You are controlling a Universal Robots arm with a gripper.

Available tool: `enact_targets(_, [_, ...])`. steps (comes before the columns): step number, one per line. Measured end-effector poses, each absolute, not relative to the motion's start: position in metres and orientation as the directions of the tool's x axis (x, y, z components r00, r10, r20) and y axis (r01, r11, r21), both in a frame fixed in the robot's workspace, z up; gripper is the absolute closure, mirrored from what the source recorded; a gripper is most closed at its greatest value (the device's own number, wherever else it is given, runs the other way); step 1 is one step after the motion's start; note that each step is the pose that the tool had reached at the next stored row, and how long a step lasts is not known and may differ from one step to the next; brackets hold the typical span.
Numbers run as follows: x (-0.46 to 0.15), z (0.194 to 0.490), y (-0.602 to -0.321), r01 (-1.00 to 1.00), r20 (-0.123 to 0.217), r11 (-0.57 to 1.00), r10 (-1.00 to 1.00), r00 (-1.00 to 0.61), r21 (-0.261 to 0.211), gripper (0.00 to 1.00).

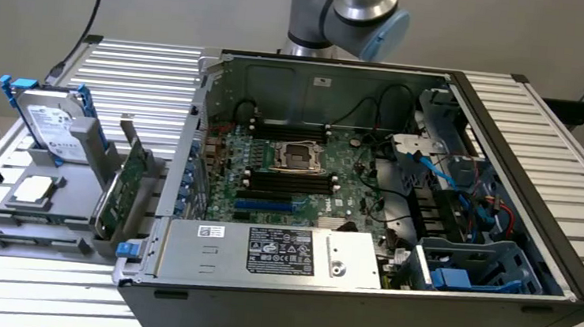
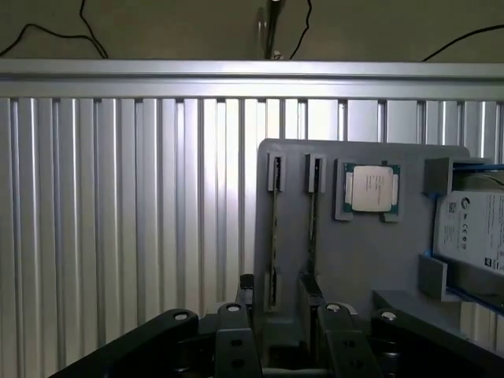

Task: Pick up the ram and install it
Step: 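Pick up the ram and move it above insertion slot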

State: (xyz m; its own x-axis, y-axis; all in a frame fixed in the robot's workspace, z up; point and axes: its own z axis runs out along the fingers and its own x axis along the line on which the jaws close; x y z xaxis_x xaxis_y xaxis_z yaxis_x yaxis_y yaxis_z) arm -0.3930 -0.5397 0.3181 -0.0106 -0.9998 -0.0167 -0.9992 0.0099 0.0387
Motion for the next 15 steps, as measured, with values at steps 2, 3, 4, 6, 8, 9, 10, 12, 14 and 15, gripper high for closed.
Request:
enact_targets(2, [-0.391,0.315,-0.54,-0.999,-0.017,0.01,-1.0,-0.01,0.039,0.64])
enact_targets(3, [-0.39,0.313,-0.54,-0.999,-0.016,0.009,-1.0,-0.01,0.039,0.64])
enact_targets(4, [-0.389,0.311,-0.54,-0.999,-0.016,0.009,-1.0,-0.009,0.039,0.64])
enact_targets(6, [-0.387,0.307,-0.54,-0.999,-0.017,0.008,-1.0,-0.008,0.039,0.64])
enact_targets(8, [-0.386,0.304,-0.54,-0.999,-0.017,0.006,-1.0,-0.007,0.039,0.64])
enact_targets(9, [-0.386,0.302,-0.54,-0.999,-0.017,0.005,-1.0,-0.006,0.039,0.64])
enact_targets(10, [-0.386,0.3,-0.54,-0.999,-0.017,0.004,-1.0,-0.004,0.039,0.64])
enact_targets(12, [-0.386,0.296,-0.54,-0.999,-0.017,0.0,-1.0,-0.001,0.039,0.64])
enact_targets(14, [-0.386,0.293,-0.54,-0.999,-0.016,-0.003,-1.0,0.002,0.039,0.64])
enact_targets(15, [-0.386,0.291,-0.54,-0.999,-0.017,-0.004,-1.0,0.003,0.039,0.64])
